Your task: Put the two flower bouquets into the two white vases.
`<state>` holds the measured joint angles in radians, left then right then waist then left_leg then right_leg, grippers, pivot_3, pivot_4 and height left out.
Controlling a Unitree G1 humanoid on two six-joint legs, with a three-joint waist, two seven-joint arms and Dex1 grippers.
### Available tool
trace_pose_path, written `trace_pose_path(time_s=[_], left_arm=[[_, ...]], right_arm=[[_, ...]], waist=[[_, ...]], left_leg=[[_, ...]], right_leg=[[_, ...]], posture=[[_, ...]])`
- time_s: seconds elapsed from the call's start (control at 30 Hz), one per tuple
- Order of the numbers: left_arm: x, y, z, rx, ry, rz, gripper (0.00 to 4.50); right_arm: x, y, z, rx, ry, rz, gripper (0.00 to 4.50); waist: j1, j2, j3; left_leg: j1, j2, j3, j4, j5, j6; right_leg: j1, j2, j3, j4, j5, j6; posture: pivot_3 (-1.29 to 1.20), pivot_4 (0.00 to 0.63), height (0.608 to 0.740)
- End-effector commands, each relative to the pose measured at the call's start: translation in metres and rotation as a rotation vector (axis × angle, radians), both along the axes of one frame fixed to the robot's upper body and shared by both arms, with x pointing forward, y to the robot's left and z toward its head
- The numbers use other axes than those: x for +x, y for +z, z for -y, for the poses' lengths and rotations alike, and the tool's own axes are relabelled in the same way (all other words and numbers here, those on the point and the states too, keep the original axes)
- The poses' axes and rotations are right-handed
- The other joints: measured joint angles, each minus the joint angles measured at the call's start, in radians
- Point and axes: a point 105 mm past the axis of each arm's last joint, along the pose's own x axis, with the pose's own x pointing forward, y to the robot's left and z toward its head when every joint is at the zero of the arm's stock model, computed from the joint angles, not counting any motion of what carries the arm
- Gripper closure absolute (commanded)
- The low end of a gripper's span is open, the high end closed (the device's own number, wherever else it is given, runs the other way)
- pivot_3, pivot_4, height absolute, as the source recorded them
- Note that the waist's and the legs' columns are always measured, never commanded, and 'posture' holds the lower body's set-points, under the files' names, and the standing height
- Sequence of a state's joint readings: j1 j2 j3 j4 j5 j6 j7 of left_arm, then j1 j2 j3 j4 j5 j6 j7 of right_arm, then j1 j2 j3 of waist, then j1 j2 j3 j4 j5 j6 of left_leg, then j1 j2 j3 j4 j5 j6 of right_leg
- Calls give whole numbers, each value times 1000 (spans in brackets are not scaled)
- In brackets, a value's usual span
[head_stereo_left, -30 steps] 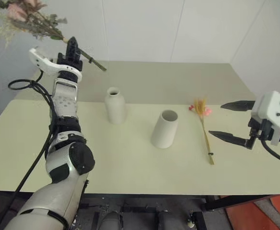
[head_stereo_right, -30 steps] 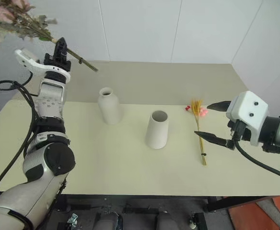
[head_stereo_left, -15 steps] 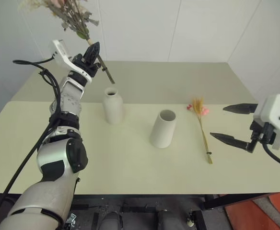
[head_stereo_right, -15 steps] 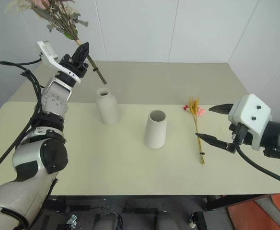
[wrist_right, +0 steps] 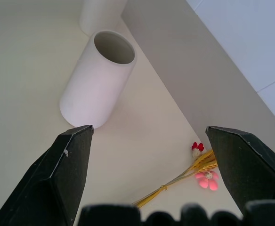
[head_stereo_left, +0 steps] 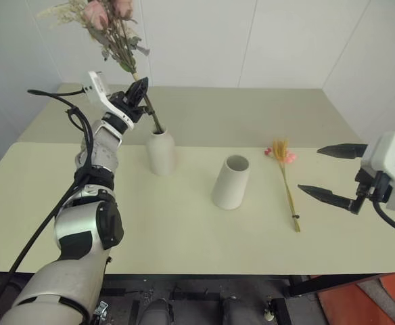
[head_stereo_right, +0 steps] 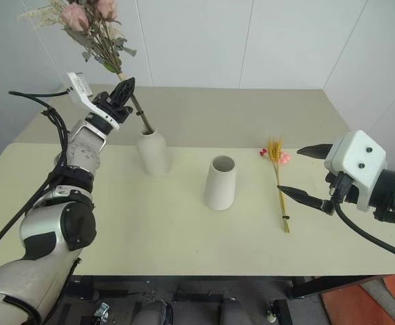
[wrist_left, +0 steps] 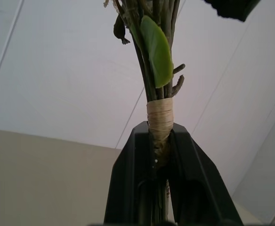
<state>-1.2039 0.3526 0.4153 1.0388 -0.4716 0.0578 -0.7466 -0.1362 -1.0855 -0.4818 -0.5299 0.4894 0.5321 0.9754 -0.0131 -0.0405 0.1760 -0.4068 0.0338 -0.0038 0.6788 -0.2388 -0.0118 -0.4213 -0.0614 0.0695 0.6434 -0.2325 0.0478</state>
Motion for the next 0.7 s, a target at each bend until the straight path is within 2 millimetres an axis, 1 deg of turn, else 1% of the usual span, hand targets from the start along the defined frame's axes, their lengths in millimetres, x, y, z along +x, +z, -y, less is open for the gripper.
trace_pose_path(time_s=[0.03,0.13,0.3,0.37,0.53,0.63,0.7], left_arm=[[-4,9,4,35,-6,66,4393],[-6,8,10,73,-21,95,4393],[-11,-6,26,227,-65,131,4393],[-12,-9,27,266,-58,143,4393],[-12,-8,26,280,-47,155,4393],[-14,-6,25,281,-48,172,4393],[-15,-7,25,323,-39,184,4393]], right_arm=[[-2,10,4,3,-20,51,0],[-1,10,4,4,-26,54,0],[-2,14,4,10,-26,68,0],[-2,16,4,8,-27,69,0],[-6,24,1,39,5,84,0],[-9,29,-5,84,51,91,0],[-11,34,-11,120,86,99,0]], waist=[[0,0,0],[0,0,0],[1,0,0],[1,0,0],[1,0,0],[1,0,0],[0,0,0]], left_leg=[[0,0,0,0,0,0],[0,0,0,0,0,0],[0,0,0,0,0,0],[0,0,0,0,0,0],[0,0,0,0,0,0],[0,0,0,0,0,0],[0,0,0,0,0,0]], right_leg=[[0,0,0,0,0,0],[0,0,0,0,0,0],[0,0,0,0,0,0],[0,0,0,0,0,0],[0,0,0,0,0,0],[0,0,0,0,0,0],[0,0,0,0,0,0]], posture=[[0,150,740],[0,150,740],[0,150,740],[0,150,740],[0,150,740],[0,150,740],[0,150,740]])
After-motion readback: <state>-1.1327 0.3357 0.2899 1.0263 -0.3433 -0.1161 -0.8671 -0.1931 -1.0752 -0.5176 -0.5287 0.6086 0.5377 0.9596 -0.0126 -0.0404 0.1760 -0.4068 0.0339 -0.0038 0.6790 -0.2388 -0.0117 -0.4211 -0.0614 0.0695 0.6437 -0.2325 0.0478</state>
